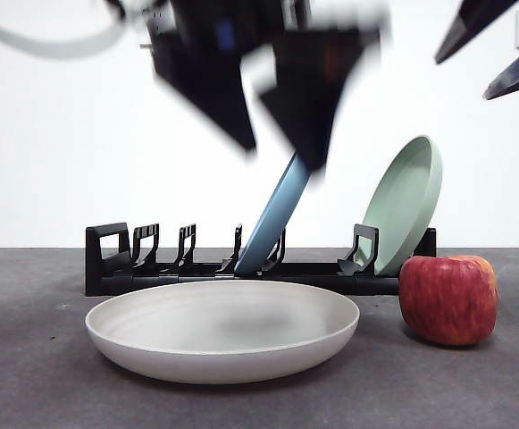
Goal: Take the yellow plate from the plate rack,put the plate on the table,take the apple from the table,put the apple in the plate
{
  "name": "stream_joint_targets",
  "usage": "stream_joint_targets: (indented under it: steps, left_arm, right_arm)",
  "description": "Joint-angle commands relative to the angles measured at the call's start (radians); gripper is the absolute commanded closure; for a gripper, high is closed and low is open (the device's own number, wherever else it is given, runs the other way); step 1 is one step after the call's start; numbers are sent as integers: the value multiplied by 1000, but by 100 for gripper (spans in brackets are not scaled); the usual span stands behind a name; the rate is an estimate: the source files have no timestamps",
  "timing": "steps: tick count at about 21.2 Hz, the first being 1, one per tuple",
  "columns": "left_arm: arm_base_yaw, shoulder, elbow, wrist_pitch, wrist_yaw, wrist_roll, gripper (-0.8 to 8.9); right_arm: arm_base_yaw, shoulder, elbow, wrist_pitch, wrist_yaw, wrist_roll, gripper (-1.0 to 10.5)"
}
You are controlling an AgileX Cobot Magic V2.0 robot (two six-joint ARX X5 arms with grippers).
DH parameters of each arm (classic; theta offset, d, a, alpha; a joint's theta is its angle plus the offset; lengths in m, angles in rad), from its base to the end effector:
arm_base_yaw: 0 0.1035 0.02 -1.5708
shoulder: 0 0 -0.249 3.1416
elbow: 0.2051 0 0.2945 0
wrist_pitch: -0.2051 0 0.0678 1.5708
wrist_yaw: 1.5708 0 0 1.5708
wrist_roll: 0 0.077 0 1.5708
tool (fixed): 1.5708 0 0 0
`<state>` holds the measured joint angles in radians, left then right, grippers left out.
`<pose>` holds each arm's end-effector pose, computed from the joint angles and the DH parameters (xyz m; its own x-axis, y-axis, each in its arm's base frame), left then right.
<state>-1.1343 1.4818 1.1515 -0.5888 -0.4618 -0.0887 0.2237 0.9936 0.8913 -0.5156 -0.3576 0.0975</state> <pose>0.1888 -0.3235 0.2060 0.6333 -0.3037 -0.7118 0.6646 0.6848 0.2991 0.2779 0.0909 0.2613 0.6669 0.5107 -0.5427 -0.4287 0.8586 0.2812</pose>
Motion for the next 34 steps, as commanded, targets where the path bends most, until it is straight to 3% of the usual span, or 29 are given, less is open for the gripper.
stream_joint_targets:
  steps: [1,5,8,10,16,23,28,34]
  left_arm:
    - [4,-144,-5,36,-6,3,459]
    - [4,-398,-5,95,-10,3,468]
    - [4,-571,-4,144,-72,4,468]
    - [4,-669,-4,167,-99,6,468]
    - [4,-859,-4,164,-217,11,468]
    - [4,-890,-4,107,-246,11,468]
    - [4,-890,-4,93,-246,11,468]
    - [4,-890,-4,92,-246,11,468]
  right_arm:
    - [52,4,12,-20,76,-65,419]
    - [146,55,34,-114,217,-100,409]
    - [196,130,34,-122,241,-100,409]
    - [224,192,34,-122,309,-100,406]
    - [242,401,34,-90,312,-111,401]
    - [242,570,34,-83,312,-114,421]
    - [242,583,34,-71,312,-114,968]
    - [253,544,83,-103,311,-87,962]
